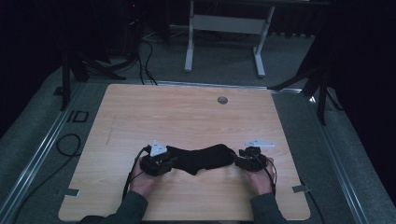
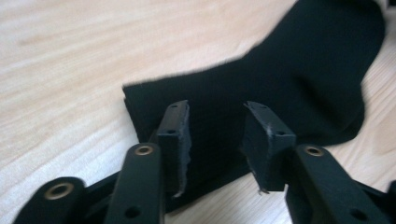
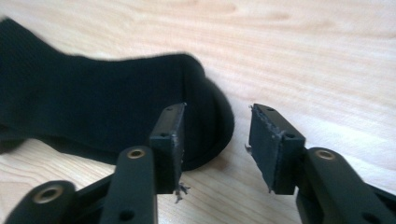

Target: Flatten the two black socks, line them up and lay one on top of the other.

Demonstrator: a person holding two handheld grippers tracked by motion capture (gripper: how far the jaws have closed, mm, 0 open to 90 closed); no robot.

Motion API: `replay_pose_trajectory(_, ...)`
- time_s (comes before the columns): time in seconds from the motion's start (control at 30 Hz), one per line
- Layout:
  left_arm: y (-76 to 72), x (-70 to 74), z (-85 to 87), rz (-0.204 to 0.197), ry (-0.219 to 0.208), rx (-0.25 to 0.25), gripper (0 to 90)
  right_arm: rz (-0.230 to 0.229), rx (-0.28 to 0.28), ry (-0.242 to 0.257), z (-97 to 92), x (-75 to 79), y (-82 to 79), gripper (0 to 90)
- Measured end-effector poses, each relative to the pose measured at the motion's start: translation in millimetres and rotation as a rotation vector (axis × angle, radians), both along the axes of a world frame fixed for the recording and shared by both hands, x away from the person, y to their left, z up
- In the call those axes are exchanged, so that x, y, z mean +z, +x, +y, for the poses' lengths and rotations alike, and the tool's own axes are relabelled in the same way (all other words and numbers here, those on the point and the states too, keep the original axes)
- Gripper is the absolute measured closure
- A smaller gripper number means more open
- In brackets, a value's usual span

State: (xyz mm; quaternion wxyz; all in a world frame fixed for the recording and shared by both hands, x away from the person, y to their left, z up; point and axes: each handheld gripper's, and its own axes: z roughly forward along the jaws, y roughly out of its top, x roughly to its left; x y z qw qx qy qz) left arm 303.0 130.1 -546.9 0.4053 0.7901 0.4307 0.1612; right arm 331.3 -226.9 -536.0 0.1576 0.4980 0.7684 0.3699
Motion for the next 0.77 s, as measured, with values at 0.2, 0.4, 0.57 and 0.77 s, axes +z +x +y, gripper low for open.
replay_pose_trajectory(0.2,-1.0,8.8,16.9,-0.021,-0.035,0.051,53.0,-0.025,-0.033,0.02,-16.3,5.4,0.1,50.7)
replay_pose_trajectory(0.4,1.6,10.3,32.8,-0.015,-0.039,0.128,51.0,-0.008,-0.088,-0.014,-31.5,-1.0,3.8,48.6)
replay_pose_trajectory(0.57,3.5,11.0,42.2,-0.013,-0.033,0.167,49.6,-0.01,-0.123,-0.042,-40.2,-4.7,6.3,48.2)
replay_pose_trajectory(0.77,6.8,8.8,47.6,0.006,-0.021,0.19,47.9,-0.001,-0.177,-0.067,-48.5,-10.3,12.3,45.0)
